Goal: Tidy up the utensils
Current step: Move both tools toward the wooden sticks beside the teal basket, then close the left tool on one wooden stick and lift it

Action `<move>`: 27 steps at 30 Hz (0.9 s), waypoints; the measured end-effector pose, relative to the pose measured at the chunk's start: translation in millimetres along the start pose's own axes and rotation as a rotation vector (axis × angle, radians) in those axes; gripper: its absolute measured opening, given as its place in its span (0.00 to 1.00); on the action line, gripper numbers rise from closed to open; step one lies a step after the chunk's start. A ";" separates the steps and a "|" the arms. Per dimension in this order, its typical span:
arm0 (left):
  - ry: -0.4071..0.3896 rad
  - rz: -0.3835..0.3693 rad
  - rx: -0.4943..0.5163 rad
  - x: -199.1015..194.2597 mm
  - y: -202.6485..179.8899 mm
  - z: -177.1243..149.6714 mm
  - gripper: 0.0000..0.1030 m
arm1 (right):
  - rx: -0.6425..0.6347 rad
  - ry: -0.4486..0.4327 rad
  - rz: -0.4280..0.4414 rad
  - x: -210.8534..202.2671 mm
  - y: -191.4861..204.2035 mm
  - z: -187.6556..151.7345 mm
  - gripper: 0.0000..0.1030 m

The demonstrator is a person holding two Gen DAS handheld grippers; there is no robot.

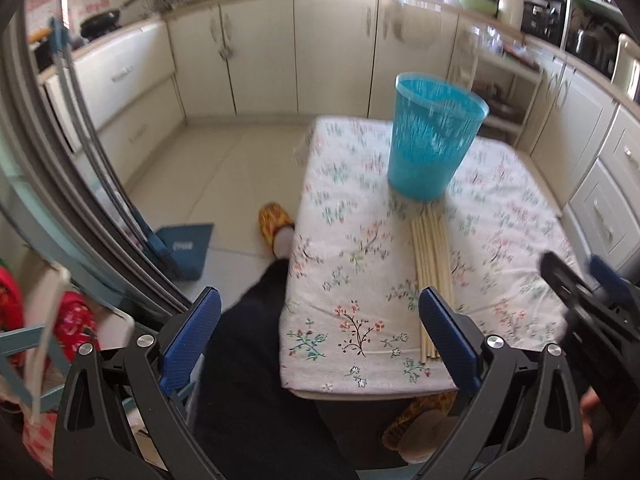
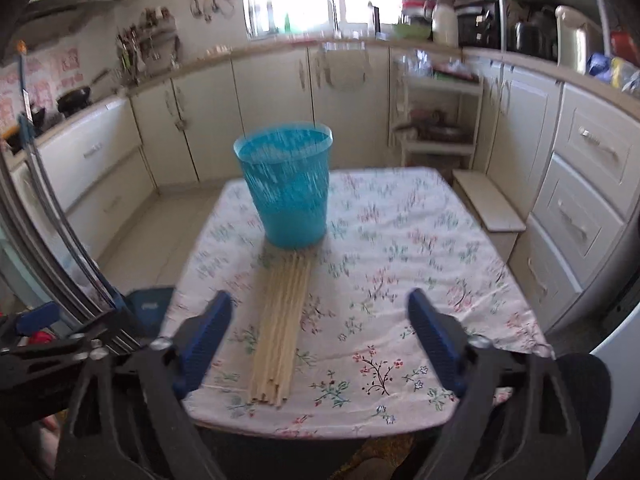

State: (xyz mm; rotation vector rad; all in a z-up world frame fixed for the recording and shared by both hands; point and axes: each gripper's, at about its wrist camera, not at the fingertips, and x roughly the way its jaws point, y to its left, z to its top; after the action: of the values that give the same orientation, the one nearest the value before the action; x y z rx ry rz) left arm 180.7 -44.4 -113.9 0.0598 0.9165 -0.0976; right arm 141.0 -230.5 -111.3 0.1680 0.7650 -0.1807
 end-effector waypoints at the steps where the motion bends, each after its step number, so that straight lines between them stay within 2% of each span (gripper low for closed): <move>1: 0.023 0.001 0.000 13.3 -1.5 0.8 0.92 | 0.011 0.037 0.004 20.4 -3.6 0.1 0.62; 6: 0.092 -0.008 -0.020 53.7 -4.5 8.4 0.92 | 0.014 0.154 0.019 100.1 -3.3 3.2 0.46; 8: 0.114 -0.013 -0.031 66.9 -5.1 13.0 0.92 | 0.008 0.177 0.022 120.2 0.4 5.5 0.42; 10: 0.127 -0.013 -0.034 77.7 -6.4 17.2 0.92 | 0.012 0.213 0.031 142.4 3.1 5.9 0.30; 11: 0.132 -0.013 -0.033 81.9 -7.2 18.8 0.92 | 0.014 0.227 0.035 150.3 3.1 6.7 0.28; 15: 0.154 -0.008 -0.027 101.2 -10.9 24.4 0.92 | 0.004 0.208 0.066 157.8 4.1 11.0 0.27; 18: 0.169 -0.013 -0.021 112.9 -16.3 27.8 0.92 | -0.044 0.209 0.055 159.5 5.0 7.6 0.20; 22: 0.173 -0.011 0.005 128.3 -30.8 34.2 0.92 | -0.109 0.221 0.073 156.5 6.1 5.9 0.16; 24: 0.175 -0.012 0.030 137.6 -41.6 36.4 0.92 | -0.122 0.237 0.093 158.1 0.3 9.0 0.10; 27: 0.181 -0.031 0.060 151.4 -54.6 38.6 0.92 | -0.129 0.254 0.119 154.7 -13.6 7.6 0.08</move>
State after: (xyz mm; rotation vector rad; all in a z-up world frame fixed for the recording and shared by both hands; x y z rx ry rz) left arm 296.7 -111.1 -211.3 0.1114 1.0959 -0.1500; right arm 252.5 -260.9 -215.3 0.1149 1.0134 0.0041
